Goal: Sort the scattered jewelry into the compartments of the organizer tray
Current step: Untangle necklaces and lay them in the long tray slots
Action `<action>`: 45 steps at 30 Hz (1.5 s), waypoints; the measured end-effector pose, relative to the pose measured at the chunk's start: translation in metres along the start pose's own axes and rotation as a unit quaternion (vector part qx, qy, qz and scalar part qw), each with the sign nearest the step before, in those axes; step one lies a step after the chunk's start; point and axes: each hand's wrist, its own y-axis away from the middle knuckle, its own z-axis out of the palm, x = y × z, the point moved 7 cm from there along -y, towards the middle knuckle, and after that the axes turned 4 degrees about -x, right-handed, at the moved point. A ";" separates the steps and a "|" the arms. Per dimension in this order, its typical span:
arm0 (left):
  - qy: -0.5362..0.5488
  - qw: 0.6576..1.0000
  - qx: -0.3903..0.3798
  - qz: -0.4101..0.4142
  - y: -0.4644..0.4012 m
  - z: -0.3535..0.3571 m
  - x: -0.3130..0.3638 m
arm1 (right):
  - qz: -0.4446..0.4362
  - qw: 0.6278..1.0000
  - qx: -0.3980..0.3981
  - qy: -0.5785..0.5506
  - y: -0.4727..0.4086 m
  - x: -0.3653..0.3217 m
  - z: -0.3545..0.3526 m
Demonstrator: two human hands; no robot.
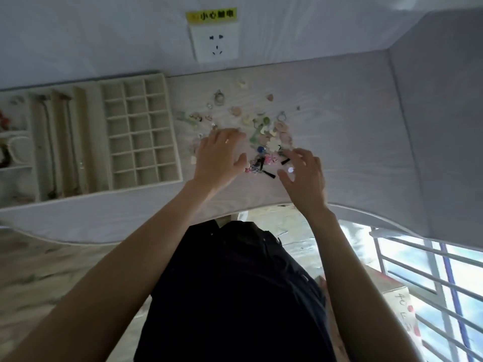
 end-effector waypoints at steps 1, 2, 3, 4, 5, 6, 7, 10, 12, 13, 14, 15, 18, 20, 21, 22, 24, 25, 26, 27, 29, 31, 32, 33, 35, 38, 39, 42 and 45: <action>-0.001 1.000 -0.004 0.002 -0.003 0.002 0.000 | 0.005 1.000 -0.021 -0.008 -0.004 0.001 0.005; -0.001 1.000 -0.013 0.006 -0.006 0.004 0.001 | 0.006 0.999 -0.037 -0.006 -0.007 0.001 0.009; -0.007 1.000 -0.023 0.014 -0.009 0.006 0.003 | 0.006 0.999 -0.044 0.000 -0.011 0.001 0.012; -0.014 0.999 -0.033 0.023 -0.011 0.008 0.005 | 0.002 0.999 -0.045 0.007 -0.014 0.000 0.014; -0.023 0.998 -0.042 0.031 -0.013 0.011 0.008 | 0.001 0.999 -0.042 0.007 -0.016 0.000 0.015; -0.032 0.998 -0.050 0.035 -0.015 0.013 0.010 | 0.003 0.999 -0.039 0.003 -0.018 0.001 0.016; -0.041 0.997 -0.054 0.037 -0.015 0.014 0.011 | 0.004 0.999 -0.036 -0.001 -0.020 0.002 0.015; -0.071 0.996 -0.048 0.037 -0.018 0.016 0.008 | -0.005 1.000 -0.023 -0.003 -0.024 0.006 0.012; -0.080 0.995 -0.042 0.035 -0.018 0.016 0.005 | -0.013 1.000 -0.019 0.002 -0.024 0.009 0.011; -0.080 0.995 -0.040 0.035 -0.017 0.016 0.003 | -0.013 1.000 -0.021 0.008 -0.024 0.010 0.011; -0.078 0.996 -0.036 0.036 -0.017 0.016 0.002 | -0.012 1.000 -0.022 0.014 -0.024 0.011 0.010; -0.074 0.996 -0.031 0.041 -0.015 0.015 0.002 | -0.016 1.000 -0.014 0.019 -0.024 0.011 0.008; -0.070 0.994 -0.004 0.081 -0.005 0.012 0.010 | -0.045 0.997 0.056 0.023 -0.017 0.010 -0.003; -0.075 0.992 -0.006 0.098 0.004 0.018 0.017 | -0.049 0.996 0.078 0.017 -0.010 0.010 -0.004; -0.076 0.992 -0.009 0.099 0.007 0.021 0.019 | -0.050 0.996 0.074 0.013 -0.006 0.011 -0.002; -0.076 0.992 -0.010 0.097 0.010 0.025 0.020 | -0.051 0.996 0.067 0.009 -0.002 0.012 0.001; -0.076 0.994 -0.006 0.082 0.013 0.027 0.016 | -0.052 0.997 0.050 0.006 0.005 0.014 0.007; -0.076 0.994 -0.004 0.077 0.014 0.027 0.014 | -0.050 0.998 0.045 0.006 0.008 0.016 0.009; -0.074 0.994 -0.001 0.076 0.014 0.026 0.011 | -0.047 0.998 0.043 0.009 0.009 0.017 0.010; -0.071 0.994 0.005 0.078 0.015 0.026 0.009 | -0.044 0.998 0.045 0.014 0.010 0.018 0.010; -0.064 0.994 0.015 0.081 0.018 0.023 0.001 | -0.042 0.997 0.058 0.027 0.009 0.016 0.009; -0.060 0.994 0.019 0.086 0.021 0.022 -0.005 | -0.058 0.996 0.059 0.030 0.005 0.008 0.011; -0.058 0.994 0.020 0.086 0.022 0.022 -0.007 | -0.075 0.996 0.050 0.030 0.002 0.000 0.013; -0.057 0.995 0.022 0.083 0.022 0.022 -0.008 | -0.095 0.994 0.035 0.033 0.000 -0.008 0.017; -0.053 0.996 0.024 0.069 0.022 0.020 -0.008 | -0.131 0.990 0.014 0.045 -0.003 -0.020 0.024; -0.038 0.998 0.024 0.036 0.015 0.014 -0.002 | -0.117 0.992 0.009 0.044 -0.004 -0.019 0.026; -0.040 0.999 0.025 0.026 0.011 0.012 0.001 | -0.111 0.993 0.008 0.044 -0.003 -0.016 0.026; -0.073 0.997 0.003 0.007 -0.005 0.013 0.010 | -0.105 0.993 0.002 0.055 -0.003 -0.012 0.026; -0.104 0.994 -0.017 -0.003 -0.015 0.018 0.015 | -0.107 0.993 0.009 0.054 -0.001 -0.011 0.023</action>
